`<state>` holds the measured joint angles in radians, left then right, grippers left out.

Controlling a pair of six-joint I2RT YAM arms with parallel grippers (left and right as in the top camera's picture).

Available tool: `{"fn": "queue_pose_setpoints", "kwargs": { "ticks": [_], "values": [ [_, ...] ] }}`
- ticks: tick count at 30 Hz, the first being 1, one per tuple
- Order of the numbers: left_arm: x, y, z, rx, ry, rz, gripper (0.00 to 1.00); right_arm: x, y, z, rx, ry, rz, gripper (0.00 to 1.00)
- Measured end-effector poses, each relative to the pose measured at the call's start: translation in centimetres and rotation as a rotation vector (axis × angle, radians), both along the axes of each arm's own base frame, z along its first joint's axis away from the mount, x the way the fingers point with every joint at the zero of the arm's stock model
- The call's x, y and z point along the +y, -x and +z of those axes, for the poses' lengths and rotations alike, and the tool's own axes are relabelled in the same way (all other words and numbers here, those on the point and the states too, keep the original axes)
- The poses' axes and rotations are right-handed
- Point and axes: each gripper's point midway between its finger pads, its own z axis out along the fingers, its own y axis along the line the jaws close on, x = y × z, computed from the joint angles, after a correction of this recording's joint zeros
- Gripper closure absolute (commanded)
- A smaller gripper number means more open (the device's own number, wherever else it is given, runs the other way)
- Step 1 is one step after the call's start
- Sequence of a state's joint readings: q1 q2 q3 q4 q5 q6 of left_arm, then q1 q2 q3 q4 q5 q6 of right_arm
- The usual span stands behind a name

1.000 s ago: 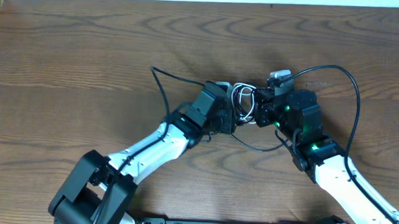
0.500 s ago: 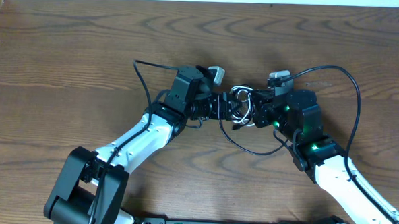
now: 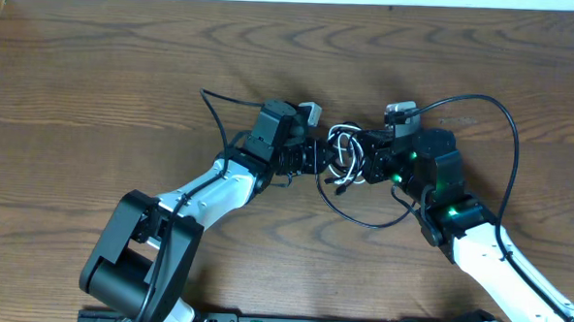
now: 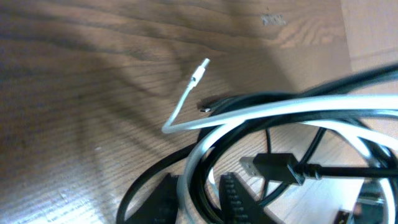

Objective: Untangle cables
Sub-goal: 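Pull the grippers apart to loosen the black and white loops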

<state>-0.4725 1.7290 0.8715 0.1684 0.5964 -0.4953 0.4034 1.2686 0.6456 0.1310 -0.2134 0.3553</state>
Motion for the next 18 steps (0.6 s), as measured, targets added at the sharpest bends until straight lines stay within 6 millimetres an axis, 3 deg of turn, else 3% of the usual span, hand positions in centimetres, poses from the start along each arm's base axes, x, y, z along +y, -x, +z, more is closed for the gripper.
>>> {"fn": "queue_pose_setpoints", "kwargs": {
  "ticks": [3,7,9,11,13,16,18],
  "values": [
    [0.1,-0.1,0.0,0.001,-0.001,0.004,0.92,0.0,0.1,-0.1,0.006,0.002,0.0,0.99],
    [1.0,-0.3,-0.4,0.023,-0.01,0.024,0.92,-1.4,0.6,-2.2,0.084,0.07,-0.055,0.99],
    [1.9,-0.3,-0.8,0.053,-0.022,0.043,0.93,-3.4,1.4,-4.5,0.162,0.163,-0.129,0.99],
    [3.3,-0.4,-1.4,0.094,-0.044,0.077,0.93,-6.8,2.2,-6.6,0.23,0.304,-0.254,0.99],
    [4.9,-0.6,-1.6,0.113,-0.06,0.106,0.93,-9.3,2.8,-7.7,0.268,0.41,-0.337,0.99],
    [6.1,-0.8,-0.9,0.103,-0.068,0.123,0.93,-11.5,3.4,-8.6,0.3,0.5,-0.407,0.99],
    [6.4,-1.1,0.3,0.067,-0.062,0.125,0.93,-12.6,3.2,-8.8,0.305,0.52,-0.453,0.9]
  ]
}}
